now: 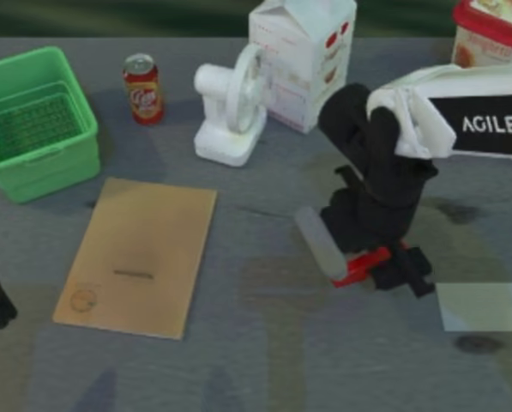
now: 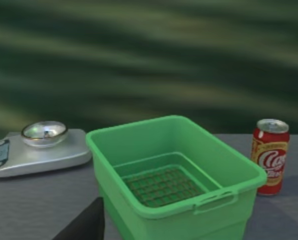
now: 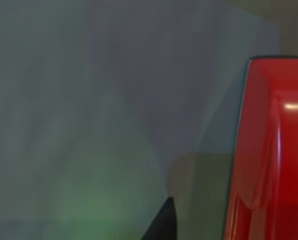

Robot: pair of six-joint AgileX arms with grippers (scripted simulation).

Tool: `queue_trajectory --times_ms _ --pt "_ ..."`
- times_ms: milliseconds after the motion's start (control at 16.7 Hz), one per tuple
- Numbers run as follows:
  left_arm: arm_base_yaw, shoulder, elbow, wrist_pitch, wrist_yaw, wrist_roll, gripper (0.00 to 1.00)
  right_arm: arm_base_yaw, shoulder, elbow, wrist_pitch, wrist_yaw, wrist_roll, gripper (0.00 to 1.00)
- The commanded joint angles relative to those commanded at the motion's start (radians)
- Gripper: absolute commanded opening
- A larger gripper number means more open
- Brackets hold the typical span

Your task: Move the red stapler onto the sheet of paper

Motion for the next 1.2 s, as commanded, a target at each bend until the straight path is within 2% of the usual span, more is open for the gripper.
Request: queue_trajectory --times_ms 300,360,900,1200 --pt "0.0 0.0 0.0 0.0 0.0 0.0 1.0 0.0 0.0 0.0 0.0 0.0 0.0 0.02" --pt "0.0 0.0 0.0 0.0 0.0 0.0 1.0 0.0 0.0 0.0 0.0 0.0 0.0 0.0" --pt "0.0 0.0 0.0 0.0 0.0 0.0 1.0 -0.002 -0.002 0.003 -0.003 0.0 0.0 0.0" --pt "0.0 0.0 0.0 0.0 0.0 0.0 1.0 0.003 -0.045 0.117 -0.163 -0.001 -0.005 0.0"
